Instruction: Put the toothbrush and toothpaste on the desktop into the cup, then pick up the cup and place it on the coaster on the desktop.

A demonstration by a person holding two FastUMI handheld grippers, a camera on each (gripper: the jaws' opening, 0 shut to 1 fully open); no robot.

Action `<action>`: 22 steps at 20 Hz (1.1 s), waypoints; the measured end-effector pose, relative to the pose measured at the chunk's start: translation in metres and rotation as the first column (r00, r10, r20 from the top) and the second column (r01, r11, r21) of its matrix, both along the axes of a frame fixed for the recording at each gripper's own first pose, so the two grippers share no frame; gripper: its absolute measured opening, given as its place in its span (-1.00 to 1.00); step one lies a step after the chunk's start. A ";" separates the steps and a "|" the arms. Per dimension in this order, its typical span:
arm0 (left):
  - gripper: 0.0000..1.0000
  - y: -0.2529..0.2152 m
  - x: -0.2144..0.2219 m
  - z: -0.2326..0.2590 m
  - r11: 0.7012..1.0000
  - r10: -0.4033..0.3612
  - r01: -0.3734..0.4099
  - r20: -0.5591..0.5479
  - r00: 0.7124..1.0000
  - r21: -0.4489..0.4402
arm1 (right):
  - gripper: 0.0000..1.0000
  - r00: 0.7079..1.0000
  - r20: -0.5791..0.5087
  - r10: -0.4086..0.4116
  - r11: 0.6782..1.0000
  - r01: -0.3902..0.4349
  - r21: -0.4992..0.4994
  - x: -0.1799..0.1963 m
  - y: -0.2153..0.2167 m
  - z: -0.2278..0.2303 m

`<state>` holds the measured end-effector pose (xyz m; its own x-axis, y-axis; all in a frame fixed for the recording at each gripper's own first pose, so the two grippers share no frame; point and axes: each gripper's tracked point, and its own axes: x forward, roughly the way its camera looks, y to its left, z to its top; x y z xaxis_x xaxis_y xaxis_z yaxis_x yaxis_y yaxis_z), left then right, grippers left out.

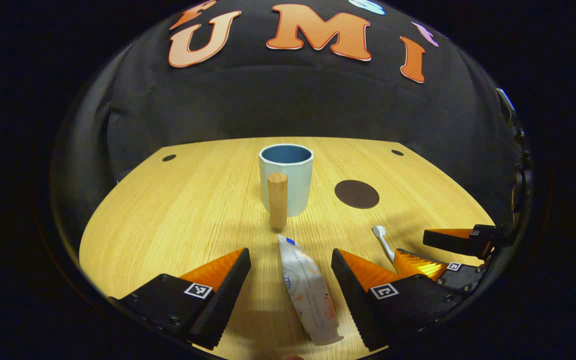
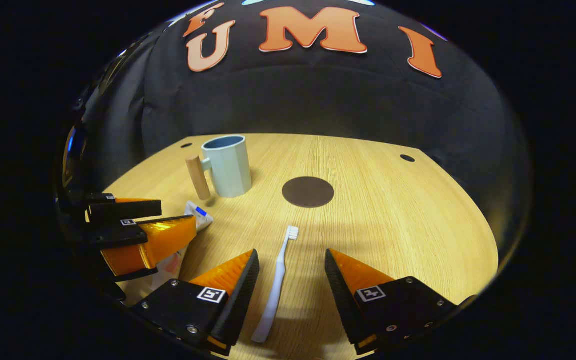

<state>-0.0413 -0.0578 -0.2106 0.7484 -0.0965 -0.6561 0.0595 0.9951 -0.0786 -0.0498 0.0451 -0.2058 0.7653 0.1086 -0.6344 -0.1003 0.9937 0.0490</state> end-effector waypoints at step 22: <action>-0.67 0.000 -0.010 -0.027 0.997 0.071 -0.066 -0.259 0.963 0.027 | -0.93 0.990 -0.143 -0.002 0.991 0.022 0.134 -0.003 0.020 -0.016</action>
